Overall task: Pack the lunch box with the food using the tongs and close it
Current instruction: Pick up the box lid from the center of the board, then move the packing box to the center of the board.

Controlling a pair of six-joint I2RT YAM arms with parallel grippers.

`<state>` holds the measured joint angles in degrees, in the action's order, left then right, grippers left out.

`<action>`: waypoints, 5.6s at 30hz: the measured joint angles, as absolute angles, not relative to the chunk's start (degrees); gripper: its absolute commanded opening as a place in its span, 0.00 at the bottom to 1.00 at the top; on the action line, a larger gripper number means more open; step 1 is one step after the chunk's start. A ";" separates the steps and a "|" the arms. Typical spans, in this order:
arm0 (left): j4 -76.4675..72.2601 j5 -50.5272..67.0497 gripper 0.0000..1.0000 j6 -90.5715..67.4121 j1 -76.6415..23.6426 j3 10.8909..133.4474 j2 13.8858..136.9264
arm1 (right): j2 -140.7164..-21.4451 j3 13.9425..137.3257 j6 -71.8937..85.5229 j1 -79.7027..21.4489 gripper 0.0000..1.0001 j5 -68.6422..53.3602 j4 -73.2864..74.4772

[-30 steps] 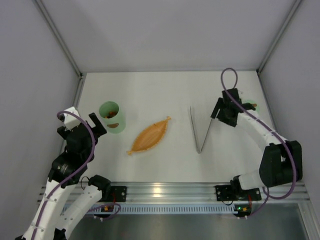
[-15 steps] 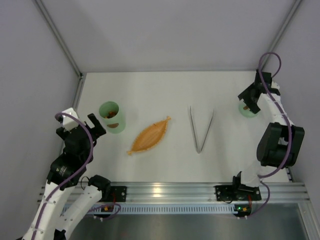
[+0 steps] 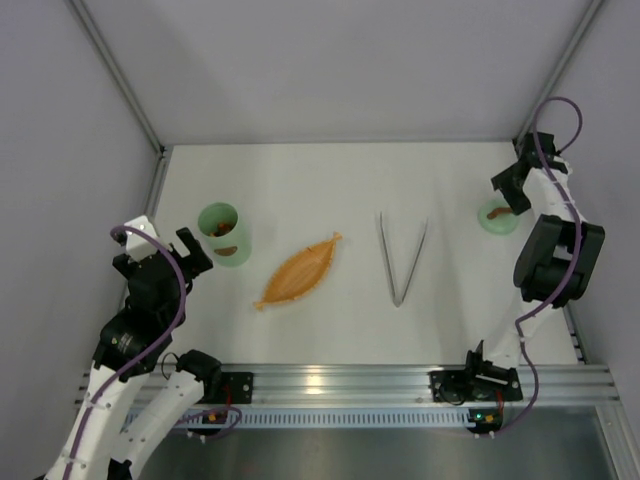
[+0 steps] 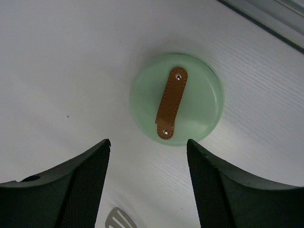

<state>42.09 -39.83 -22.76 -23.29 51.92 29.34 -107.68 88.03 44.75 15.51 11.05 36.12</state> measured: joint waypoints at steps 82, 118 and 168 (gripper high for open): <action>42.06 -39.64 0.99 -22.57 -23.29 51.92 29.34 | -114.39 86.56 46.65 15.90 0.11 12.36 35.31; 43.75 -50.35 0.99 -26.30 -23.29 52.60 33.52 | -113.30 129.40 27.99 -43.64 0.15 3.01 38.54; 35.64 -23.81 0.99 -43.53 10.66 61.28 68.55 | -107.02 102.98 26.04 -45.93 0.11 3.44 26.04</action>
<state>35.64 -23.81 -43.53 10.66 61.28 68.55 -107.02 102.98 26.04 -45.93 3.44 26.04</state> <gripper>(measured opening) 0.990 0.232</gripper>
